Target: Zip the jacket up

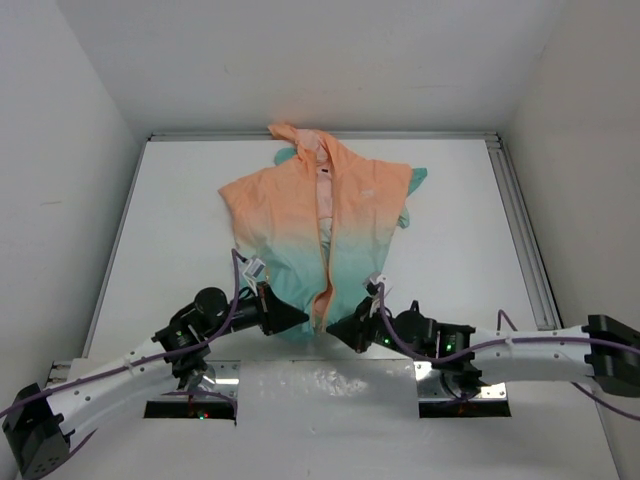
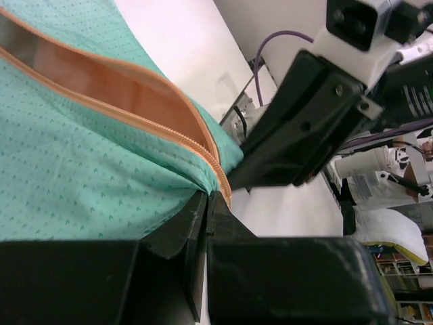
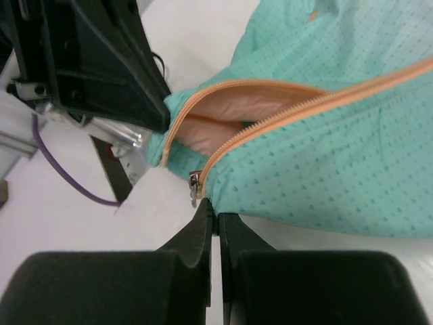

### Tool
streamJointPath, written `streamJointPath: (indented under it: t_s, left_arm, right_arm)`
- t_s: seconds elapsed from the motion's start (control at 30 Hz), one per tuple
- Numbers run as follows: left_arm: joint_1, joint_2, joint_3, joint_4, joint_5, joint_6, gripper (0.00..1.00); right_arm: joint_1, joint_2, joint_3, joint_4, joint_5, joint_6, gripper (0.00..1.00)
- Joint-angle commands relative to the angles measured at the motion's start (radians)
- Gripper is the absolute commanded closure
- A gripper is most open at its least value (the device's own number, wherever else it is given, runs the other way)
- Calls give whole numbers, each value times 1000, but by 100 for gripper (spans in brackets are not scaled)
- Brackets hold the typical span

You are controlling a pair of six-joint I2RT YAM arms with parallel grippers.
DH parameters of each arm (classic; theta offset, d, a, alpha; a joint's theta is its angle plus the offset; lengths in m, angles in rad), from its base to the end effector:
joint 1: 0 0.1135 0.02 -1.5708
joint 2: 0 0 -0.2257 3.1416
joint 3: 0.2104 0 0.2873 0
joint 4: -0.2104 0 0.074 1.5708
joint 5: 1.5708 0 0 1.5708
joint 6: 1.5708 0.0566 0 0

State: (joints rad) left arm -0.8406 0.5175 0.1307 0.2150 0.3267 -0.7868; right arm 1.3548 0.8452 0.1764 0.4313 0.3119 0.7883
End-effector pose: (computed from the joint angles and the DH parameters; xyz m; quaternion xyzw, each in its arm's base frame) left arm 0.1415 -0.1853 0.1529 0.1250 0.7519 -0.5472 0.3459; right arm 0.0710 0.2426 0.1251 -0.1248 0.7723 0.4779 0.3996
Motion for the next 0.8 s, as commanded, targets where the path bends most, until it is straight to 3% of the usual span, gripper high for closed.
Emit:
streamJointPath:
  t_s: [0.0,0.1,0.77]
  left_arm:
    - [8,-10,-8,60,20,0,100]
    - [8,-25,4,38,17,9,100]
    - [8,-5,-17,75,-29,26,100]
  right_arm:
    - [-80,-46,-44,116,-152,-20,100]
    - [-155,-61,-66,168,-275,15,100]
    - [-155,-18,-74,239,-315,71,100]
